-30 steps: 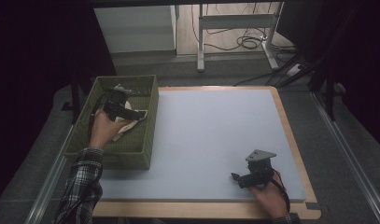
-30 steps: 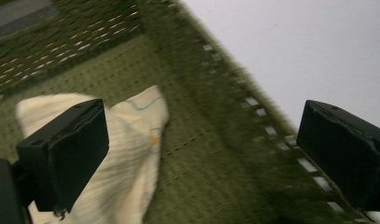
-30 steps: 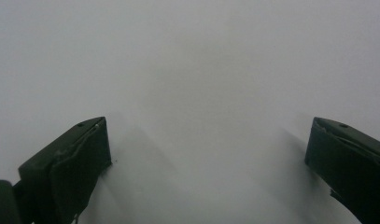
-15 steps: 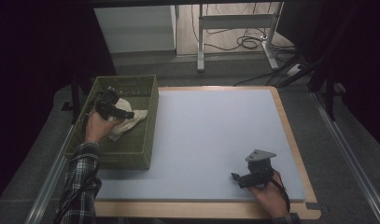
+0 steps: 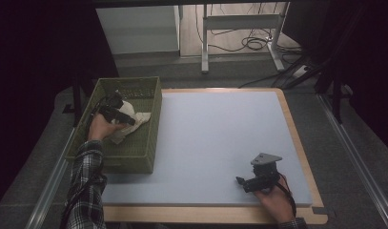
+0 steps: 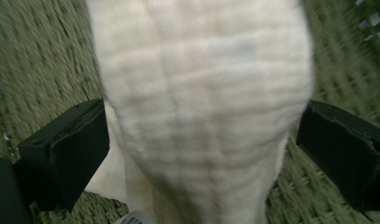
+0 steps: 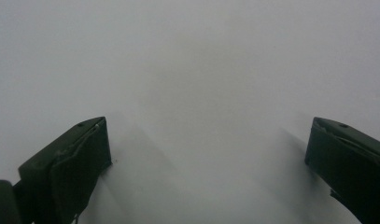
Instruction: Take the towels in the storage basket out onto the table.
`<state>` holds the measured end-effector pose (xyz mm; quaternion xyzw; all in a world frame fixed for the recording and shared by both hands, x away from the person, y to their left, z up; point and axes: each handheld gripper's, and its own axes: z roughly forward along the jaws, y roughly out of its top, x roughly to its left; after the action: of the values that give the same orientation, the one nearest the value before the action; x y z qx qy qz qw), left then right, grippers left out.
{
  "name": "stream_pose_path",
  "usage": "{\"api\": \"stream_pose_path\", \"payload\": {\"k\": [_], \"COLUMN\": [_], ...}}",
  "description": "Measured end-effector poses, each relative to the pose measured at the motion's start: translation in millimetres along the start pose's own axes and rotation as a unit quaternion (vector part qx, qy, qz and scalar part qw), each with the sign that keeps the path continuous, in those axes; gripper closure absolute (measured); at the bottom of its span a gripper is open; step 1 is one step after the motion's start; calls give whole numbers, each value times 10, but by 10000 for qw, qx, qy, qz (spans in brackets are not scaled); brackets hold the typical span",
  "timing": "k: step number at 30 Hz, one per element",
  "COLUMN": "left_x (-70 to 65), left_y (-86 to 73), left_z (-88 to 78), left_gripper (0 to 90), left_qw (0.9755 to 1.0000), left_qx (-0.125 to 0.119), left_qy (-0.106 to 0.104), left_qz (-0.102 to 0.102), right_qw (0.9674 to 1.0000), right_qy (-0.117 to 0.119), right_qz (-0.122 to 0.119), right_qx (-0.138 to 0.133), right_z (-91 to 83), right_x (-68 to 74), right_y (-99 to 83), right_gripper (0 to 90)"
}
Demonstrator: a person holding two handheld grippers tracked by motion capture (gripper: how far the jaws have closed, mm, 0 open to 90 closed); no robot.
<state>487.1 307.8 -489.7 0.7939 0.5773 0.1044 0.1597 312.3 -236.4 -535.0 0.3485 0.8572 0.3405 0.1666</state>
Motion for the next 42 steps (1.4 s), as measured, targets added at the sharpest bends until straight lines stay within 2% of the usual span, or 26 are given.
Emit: {"api": "stream_pose_path", "payload": {"k": [2,3,4,6,8,10,11,13,14,16,18,24,26,29,34,39,42], "left_x": [17,17,22,32,25,8,-1,1,-3,5,15,19,22,7,-26,-44,-77], "left_y": [0,0,-3,-16,-27,-30,-25,-22,-28,-34,-38,-35,-31,-32,-47,-59,-60], "left_z": [40,40,60,113,163,191,179,169,159,141,126,65,5,-43,-142,-236,-393], "left_gripper": [34,38,38,94,187,262,289,430,476,654,730,760,759,754,753,744,745], "left_qw": [9999,9999,9998,9993,9980,9968,9967,9964,9963,9957,9956,9965,9976,9978,9983,9987,9985], "left_qx": [165,165,210,332,558,773,783,820,830,868,866,755,538,389,151,14,-210], "left_qy": [23,23,-5,-155,-279,-200,-162,-224,-234,-320,-367,-346,-421,-495,-526,-502,-502], "left_qz": [28,28,0,-41,-21,87,118,14,40,48,32,-21,-98,-204,-197,-80,-37], "right_qw": [10000,10000,10000,10000,10000,10000,10000,10000,10000,10000,10000,10000,10000,10000,10000,10000,10000], "right_qy": [0,0,0,0,0,3,-2,-1,2,2,1,0,0,-3,-9,-10,-12], "right_qz": [1,1,0,1,2,8,2,-1,8,7,6,5,5,-1,-20,-24,-27], "right_qx": [-1,-1,0,-1,-1,-5,-1,-1,-3,-3,-4,-6,-6,-10,-20,-21,-23], "right_z": [0,0,0,0,0,1,0,0,0,0,0,0,0,-1,-2,-3,-3], "right_x": [0,0,0,1,0,2,1,0,2,2,3,3,3,5,8,9,9], "right_y": [0,0,0,0,0,0,0,0,0,0,0,0,0,-1,-2,-2,-2], "right_gripper": [3,3,3,2,3,3,3,3,3,3,3,3,3,5,8,9,10]}}
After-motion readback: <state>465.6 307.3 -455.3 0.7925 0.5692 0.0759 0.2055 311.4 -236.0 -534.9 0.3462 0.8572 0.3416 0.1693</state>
